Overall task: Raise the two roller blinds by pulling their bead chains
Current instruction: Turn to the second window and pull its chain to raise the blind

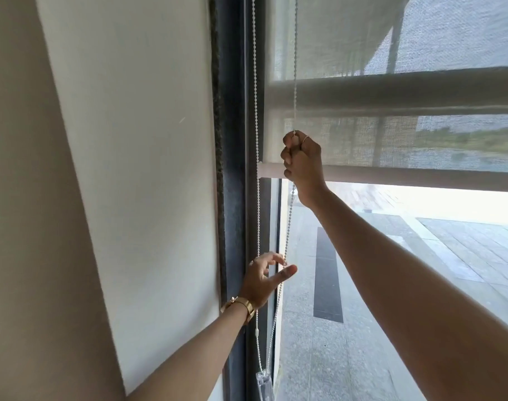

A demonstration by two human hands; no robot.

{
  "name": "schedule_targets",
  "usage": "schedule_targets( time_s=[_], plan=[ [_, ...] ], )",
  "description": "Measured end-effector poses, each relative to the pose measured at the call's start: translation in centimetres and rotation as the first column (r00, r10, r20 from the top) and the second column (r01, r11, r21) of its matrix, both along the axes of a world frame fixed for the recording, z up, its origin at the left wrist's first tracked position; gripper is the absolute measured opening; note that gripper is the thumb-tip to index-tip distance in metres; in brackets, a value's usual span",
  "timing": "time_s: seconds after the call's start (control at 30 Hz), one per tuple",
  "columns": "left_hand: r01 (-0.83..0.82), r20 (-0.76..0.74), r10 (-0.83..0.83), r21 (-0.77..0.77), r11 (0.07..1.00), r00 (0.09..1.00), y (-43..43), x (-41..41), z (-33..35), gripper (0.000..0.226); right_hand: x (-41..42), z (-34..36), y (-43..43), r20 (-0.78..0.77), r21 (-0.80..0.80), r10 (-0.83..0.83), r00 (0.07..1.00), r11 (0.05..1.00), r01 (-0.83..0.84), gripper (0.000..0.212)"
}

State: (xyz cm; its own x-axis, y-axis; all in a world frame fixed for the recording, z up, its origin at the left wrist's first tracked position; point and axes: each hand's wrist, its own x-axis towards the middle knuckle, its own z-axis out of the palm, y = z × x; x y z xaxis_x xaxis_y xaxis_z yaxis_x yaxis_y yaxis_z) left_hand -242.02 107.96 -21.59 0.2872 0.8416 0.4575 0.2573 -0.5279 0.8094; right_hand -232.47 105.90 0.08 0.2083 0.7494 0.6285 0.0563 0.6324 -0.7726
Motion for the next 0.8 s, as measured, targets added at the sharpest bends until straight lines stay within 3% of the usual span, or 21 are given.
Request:
schedule_targets(
  time_s=[0.1,0.2,0.27,0.37,0.47,0.63,0.8],
  plan=[
    [0.044,0.188,-0.059,0.085,0.995,0.98,0.4,0.1,5.3,0.083,0.4,-0.1,-0.4,-0.021,-0.005,0.005,1.0,1.0,-0.005,0.027],
    [-0.024,0.383,-0.023,0.118,0.993,0.924,0.6,0.5,11.5,0.101,0.4,-0.3,-0.8,-0.036,0.002,0.017,0.999,1.0,-0.017,0.024],
    [-0.04,0.435,-0.011,0.108,0.993,0.901,0.6,0.6,15.7,0.097,0.1,-0.4,-1.0,-0.035,0.011,0.024,0.999,1.0,-0.023,0.029],
    [0.003,0.452,-0.055,0.116,0.993,0.89,0.3,0.5,22.0,0.073,-0.7,-0.5,-1.2,-0.056,0.016,0.049,0.997,0.999,-0.048,0.033],
    [0.015,0.41,-0.09,0.182,0.983,0.908,-0.9,0.8,26.8,0.078,-1.4,-0.7,-1.3,-0.073,0.005,0.071,0.995,0.997,-0.071,0.035],
    [0.025,0.348,-0.129,0.289,0.957,0.929,-1.8,1.6,30.9,0.054,-2.0,-1.0,-2.2,-0.067,0.015,0.1,0.993,0.995,-0.099,0.037],
    [0.042,0.369,-0.162,0.313,0.949,0.915,-2.7,2.2,33.3,0.054,-2.1,-3.3,-2.3,-0.062,0.005,0.1,0.993,0.995,-0.1,0.038]
  ],
)
